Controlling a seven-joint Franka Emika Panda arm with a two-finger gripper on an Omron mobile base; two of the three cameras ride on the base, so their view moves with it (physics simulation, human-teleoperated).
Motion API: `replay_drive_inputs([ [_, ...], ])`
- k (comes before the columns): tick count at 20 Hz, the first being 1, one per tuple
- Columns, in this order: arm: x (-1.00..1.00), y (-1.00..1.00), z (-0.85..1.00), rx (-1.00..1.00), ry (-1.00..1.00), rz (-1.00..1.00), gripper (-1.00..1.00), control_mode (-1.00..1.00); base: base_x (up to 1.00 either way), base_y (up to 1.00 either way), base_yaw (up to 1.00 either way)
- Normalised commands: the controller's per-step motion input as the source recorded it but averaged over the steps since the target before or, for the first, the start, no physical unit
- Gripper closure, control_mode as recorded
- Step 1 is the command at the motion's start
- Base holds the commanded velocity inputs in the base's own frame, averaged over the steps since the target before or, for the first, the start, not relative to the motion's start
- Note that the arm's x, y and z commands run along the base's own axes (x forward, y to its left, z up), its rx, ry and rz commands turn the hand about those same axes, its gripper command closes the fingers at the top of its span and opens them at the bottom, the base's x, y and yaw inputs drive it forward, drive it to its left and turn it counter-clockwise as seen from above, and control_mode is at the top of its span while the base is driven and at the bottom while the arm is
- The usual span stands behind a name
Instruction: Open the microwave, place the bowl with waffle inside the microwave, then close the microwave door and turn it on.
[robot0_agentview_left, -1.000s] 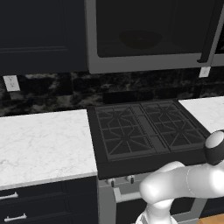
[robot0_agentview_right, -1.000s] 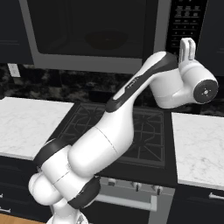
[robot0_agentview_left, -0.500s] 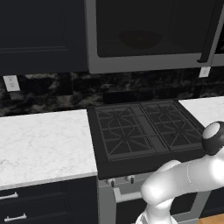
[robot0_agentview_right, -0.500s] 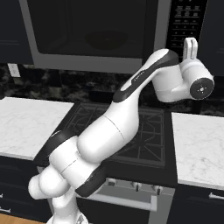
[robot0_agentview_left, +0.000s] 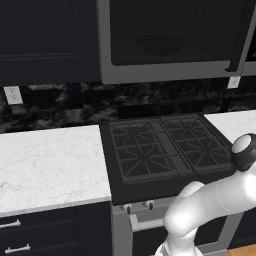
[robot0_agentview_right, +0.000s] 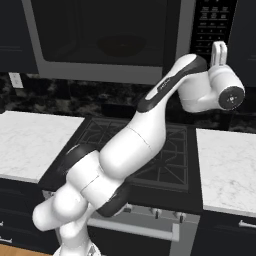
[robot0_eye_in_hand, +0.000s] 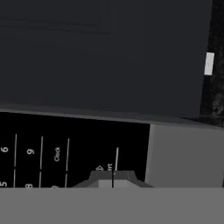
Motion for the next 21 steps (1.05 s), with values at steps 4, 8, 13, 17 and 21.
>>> replay_drive_inputs([
  [4, 0.29, -0.01, 0.00, 0.01, 0.00, 0.00, 1.00, -1.00, 0.00, 0.00, 0.00],
  [8, 0.39, -0.05, 0.00, 0.01, 0.00, 0.00, 1.00, -1.00, 0.00, 0.00, 0.00],
  [13, 0.47, -0.24, -0.01, 0.01, 0.00, 0.00, 1.00, -1.00, 0.00, 0.00, 0.00],
  [17, -0.14, 0.02, 0.00, 0.00, -0.03, 0.00, 1.00, -1.00, 0.00, 0.00, 0.00],
  [21, -1.00, 0.72, -0.32, 0.00, -0.22, -0.02, 1.00, -1.00, 0.00, 0.00, 0.00],
])
